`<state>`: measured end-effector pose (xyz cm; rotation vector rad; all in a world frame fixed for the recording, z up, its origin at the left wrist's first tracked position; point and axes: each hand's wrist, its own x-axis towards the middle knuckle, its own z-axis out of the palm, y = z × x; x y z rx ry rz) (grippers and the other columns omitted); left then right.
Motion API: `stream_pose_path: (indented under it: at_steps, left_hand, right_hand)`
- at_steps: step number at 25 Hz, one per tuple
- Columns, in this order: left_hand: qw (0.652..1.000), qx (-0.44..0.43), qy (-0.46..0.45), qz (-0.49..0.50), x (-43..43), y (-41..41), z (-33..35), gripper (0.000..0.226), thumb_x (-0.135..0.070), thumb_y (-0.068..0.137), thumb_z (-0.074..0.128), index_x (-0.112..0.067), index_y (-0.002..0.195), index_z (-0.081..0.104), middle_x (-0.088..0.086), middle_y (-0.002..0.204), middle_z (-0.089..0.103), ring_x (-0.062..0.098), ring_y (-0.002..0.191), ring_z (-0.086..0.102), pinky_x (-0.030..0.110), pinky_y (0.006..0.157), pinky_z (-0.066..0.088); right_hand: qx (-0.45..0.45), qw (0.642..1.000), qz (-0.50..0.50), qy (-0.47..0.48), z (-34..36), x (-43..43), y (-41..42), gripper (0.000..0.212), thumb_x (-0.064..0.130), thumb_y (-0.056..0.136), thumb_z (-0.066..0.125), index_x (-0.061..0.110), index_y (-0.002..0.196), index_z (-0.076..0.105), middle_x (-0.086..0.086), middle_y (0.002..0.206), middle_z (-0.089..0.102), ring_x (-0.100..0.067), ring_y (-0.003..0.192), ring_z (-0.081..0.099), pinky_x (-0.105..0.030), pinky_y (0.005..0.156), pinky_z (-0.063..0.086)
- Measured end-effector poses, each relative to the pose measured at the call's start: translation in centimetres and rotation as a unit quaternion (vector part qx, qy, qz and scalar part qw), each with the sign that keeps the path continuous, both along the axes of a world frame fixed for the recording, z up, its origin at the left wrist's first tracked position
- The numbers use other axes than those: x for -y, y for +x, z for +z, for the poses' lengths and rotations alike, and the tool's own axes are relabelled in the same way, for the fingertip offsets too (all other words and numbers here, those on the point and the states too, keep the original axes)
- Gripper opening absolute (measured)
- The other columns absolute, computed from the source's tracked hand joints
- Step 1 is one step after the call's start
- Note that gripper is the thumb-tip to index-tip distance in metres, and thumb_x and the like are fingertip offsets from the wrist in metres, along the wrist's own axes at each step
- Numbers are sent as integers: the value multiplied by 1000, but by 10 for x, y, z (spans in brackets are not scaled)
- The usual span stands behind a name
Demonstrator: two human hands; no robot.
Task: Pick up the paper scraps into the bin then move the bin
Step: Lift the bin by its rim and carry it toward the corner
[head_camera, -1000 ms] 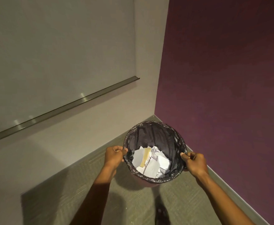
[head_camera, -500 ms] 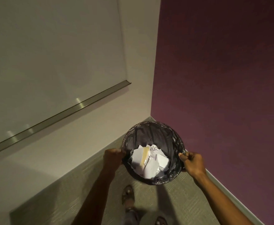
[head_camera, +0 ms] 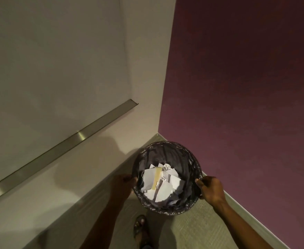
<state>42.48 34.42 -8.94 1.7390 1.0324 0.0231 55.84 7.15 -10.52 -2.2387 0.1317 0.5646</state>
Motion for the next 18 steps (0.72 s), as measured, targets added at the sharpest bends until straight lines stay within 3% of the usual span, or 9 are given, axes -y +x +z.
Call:
stream_pose_path:
  at_steps: [2, 5, 7, 10, 13, 16, 18]
  left_hand:
    - [1000, -27, 14, -7, -13, 23, -11, 31, -8, 78, 72, -12, 49, 64, 1, 44, 59, 10, 44, 59, 20, 53, 50]
    - [997, -69, -22, -17, -24, 53, -32, 23, -15, 80, 72, -17, 59, 64, 8, 56, 64, 23, 56, 66, 41, 66, 61]
    - [996, -83, -21, -25, -27, 74, -54, 18, -18, 83, 69, -11, 67, 66, 6, 61, 64, 23, 60, 64, 43, 69, 61]
    - [993, -94, 36, -68, -28, 103, -94, 30, -28, 75, 64, -1, 66, 71, 19, 64, 69, 27, 65, 67, 30, 62, 50]
    - [992, -94, 54, -61, -32, 133, -156, 36, -33, 63, 54, -2, 57, 71, 18, 55, 66, 21, 54, 60, 28, 52, 35]
    - [990, -114, 41, -66, -35, 159, -230, 32, -29, 69, 60, -2, 60, 72, 15, 57, 65, 21, 59, 61, 27, 54, 39]
    - [992, -119, 32, -30, -39, 173, -282, 29, -25, 69, 65, 2, 63, 72, 21, 63, 67, 22, 61, 61, 34, 59, 46]
  right_hand:
    - [2, 1000, -7, -13, -18, -7, 19, 27, 17, 92, 68, 1, 70, 67, -15, 60, 69, -28, 49, 69, -49, 53, 59]
    - [-10, 1000, -16, -21, -50, -13, 45, 26, 17, 91, 69, 6, 67, 67, -13, 60, 70, -28, 51, 70, -51, 56, 60]
    - [-10, 1000, -21, -21, -77, -17, 65, 25, 17, 90, 71, 10, 66, 66, -13, 63, 70, -30, 56, 71, -52, 58, 60]
    - [-32, 999, -1, -40, -123, -21, 89, 21, 22, 89, 70, 13, 71, 68, -10, 68, 72, -28, 63, 72, -52, 60, 60]
    - [-29, 998, 9, -54, -181, -25, 115, 24, 27, 87, 69, 8, 72, 69, -13, 68, 71, -34, 66, 71, -50, 64, 59]
    - [2, 991, 60, -120, -244, -35, 141, 29, 18, 91, 67, -6, 77, 69, -23, 78, 70, -37, 76, 69, -31, 62, 41]
    - [10, 986, 79, -146, -286, -44, 157, 30, 19, 94, 63, -8, 81, 68, -25, 85, 70, -38, 82, 67, -30, 62, 33]
